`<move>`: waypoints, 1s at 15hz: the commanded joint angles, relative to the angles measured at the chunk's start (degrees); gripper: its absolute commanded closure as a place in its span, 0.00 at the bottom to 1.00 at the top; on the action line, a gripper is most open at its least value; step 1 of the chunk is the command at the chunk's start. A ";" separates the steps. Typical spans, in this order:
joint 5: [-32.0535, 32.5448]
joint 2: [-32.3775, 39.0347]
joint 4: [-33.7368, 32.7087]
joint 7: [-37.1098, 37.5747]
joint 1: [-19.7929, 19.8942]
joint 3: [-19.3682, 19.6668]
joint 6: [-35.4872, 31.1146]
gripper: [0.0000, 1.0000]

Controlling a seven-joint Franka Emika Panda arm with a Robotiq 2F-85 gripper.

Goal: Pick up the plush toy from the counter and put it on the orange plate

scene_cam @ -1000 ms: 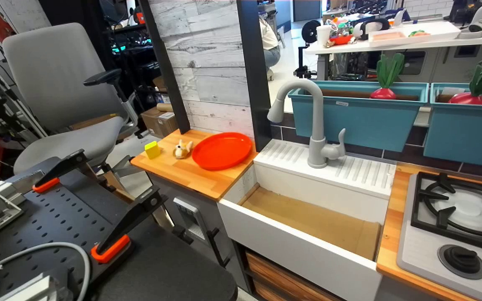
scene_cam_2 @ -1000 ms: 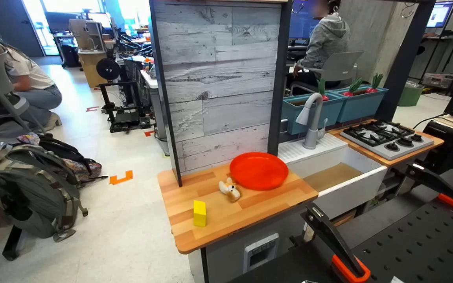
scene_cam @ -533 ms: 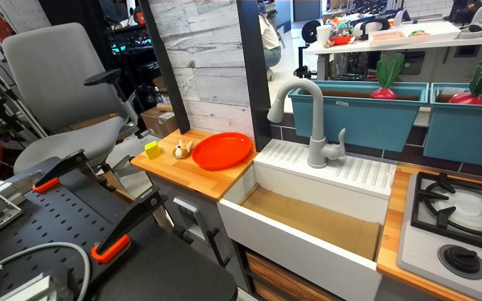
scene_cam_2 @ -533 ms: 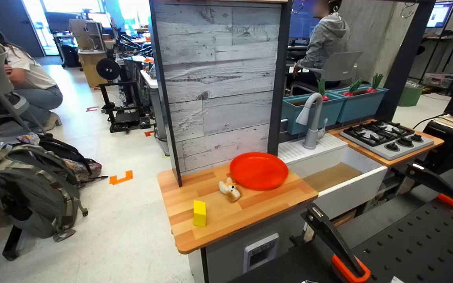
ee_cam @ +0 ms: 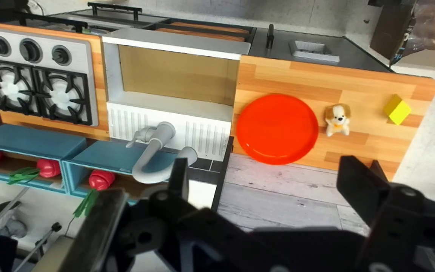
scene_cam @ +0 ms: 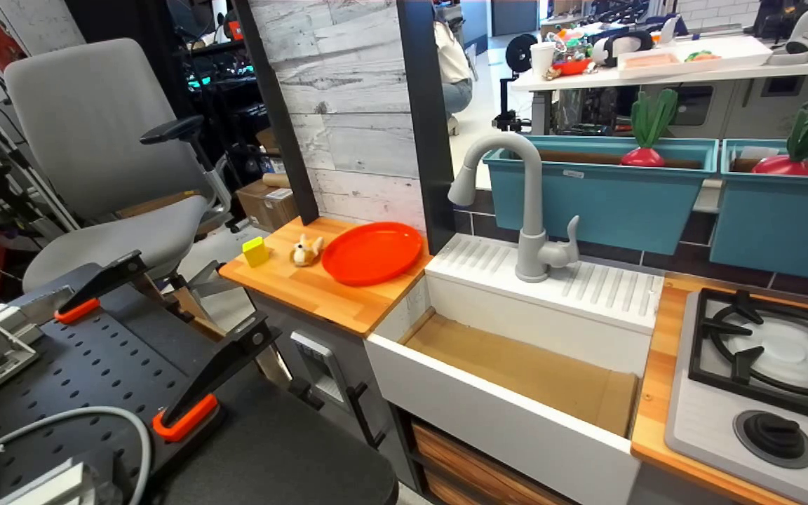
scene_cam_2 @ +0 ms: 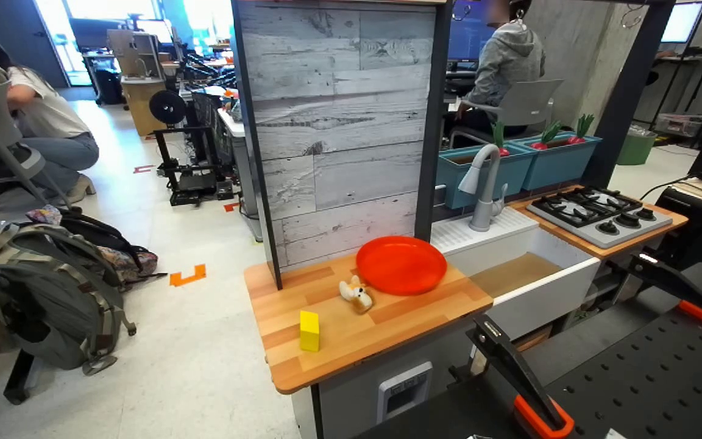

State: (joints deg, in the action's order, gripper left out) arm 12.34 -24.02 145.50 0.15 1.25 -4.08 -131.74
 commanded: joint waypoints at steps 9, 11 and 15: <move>-2.72 42.06 -9.34 -1.40 -4.94 -2.24 -34.75 0.00; -4.02 48.99 -12.91 -2.61 -5.31 -3.13 -39.14 0.00; -6.08 61.54 -22.29 -5.34 -4.40 -6.00 -39.30 0.00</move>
State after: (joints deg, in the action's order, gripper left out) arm 8.50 28.77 131.15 -2.09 -3.98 -8.02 -171.16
